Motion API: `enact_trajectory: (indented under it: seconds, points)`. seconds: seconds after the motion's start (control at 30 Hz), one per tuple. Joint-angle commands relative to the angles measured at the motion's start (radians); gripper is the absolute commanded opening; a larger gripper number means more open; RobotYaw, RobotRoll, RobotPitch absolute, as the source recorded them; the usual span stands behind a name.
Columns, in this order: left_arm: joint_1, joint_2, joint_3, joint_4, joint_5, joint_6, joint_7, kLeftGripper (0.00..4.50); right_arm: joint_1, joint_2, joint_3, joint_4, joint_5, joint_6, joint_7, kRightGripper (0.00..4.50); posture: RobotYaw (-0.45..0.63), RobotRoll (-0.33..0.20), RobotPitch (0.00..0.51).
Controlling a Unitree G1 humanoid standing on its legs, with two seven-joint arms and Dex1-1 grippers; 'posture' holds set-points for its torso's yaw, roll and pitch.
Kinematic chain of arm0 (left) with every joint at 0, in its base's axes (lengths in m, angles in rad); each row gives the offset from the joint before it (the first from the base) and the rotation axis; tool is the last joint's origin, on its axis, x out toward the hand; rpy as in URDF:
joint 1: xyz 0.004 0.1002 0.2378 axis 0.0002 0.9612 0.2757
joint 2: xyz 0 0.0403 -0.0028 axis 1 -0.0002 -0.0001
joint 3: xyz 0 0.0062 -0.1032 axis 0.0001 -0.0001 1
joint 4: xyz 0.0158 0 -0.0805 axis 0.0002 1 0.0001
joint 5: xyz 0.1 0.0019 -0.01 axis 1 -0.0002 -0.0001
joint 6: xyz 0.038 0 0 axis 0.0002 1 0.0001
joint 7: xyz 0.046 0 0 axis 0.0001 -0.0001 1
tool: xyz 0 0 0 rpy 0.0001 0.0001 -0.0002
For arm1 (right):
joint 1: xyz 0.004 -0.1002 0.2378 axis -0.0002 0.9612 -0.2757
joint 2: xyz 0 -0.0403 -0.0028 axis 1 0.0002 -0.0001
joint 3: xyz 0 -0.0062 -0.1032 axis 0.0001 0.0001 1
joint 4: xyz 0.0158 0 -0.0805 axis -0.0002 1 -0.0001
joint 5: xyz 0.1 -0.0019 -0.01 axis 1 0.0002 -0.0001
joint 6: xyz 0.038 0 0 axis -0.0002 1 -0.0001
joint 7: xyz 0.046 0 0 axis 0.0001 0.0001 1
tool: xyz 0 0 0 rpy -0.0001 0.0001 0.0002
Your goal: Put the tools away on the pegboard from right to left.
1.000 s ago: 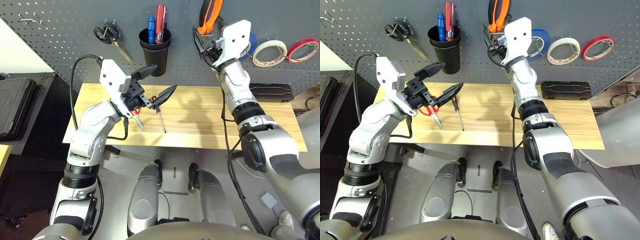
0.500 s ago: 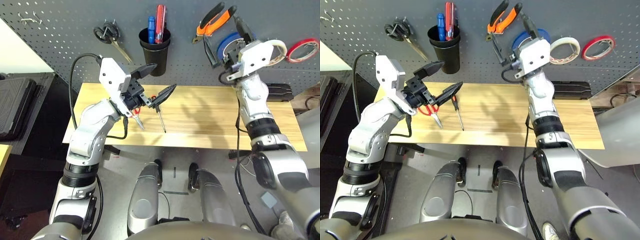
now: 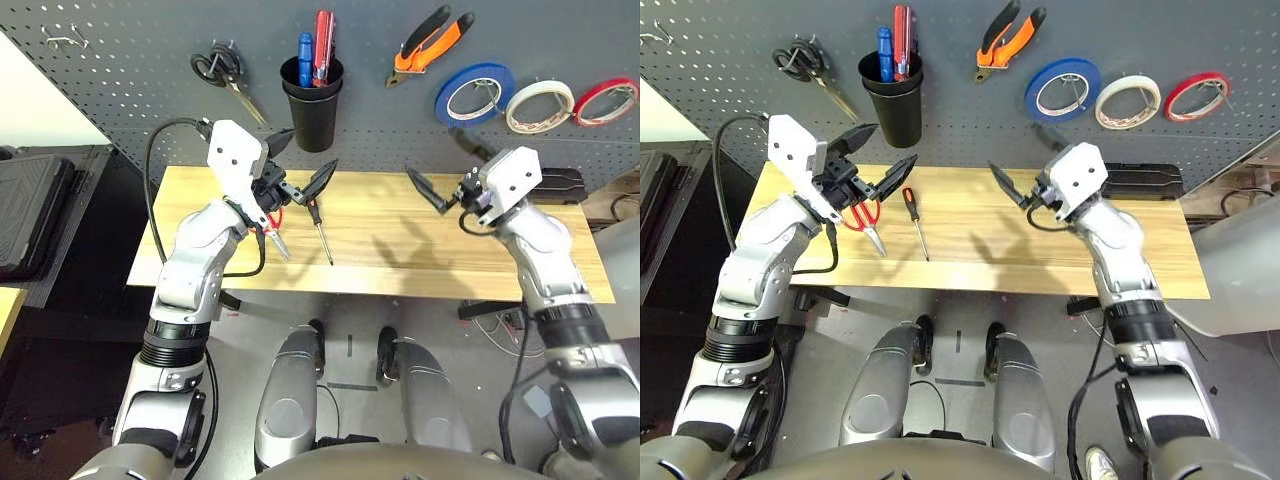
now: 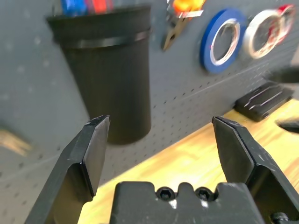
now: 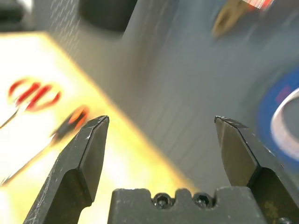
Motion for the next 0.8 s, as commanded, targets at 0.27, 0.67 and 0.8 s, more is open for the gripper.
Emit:
enact_trajectory:
  seconds: [0.27,0.67,0.8]
  points:
    - [0.062,-0.063,-0.119,0.075,0.126,0.170,0.115,4.50,0.087,-0.049,0.073,-0.058,-0.043,0.244,0.065,4.49,0.23,0.000,0.256]
    - [-0.050,-0.199,-0.144,0.329,0.220,0.310,0.271,4.50,0.109,-0.032,0.147,-0.069,-0.122,0.366,0.049,4.49,0.22,0.000,0.274]
    - [-0.108,-0.245,-0.123,0.448,0.226,0.318,0.320,4.50,0.113,-0.025,0.159,-0.087,-0.138,0.380,0.045,4.49,0.21,0.000,0.280]
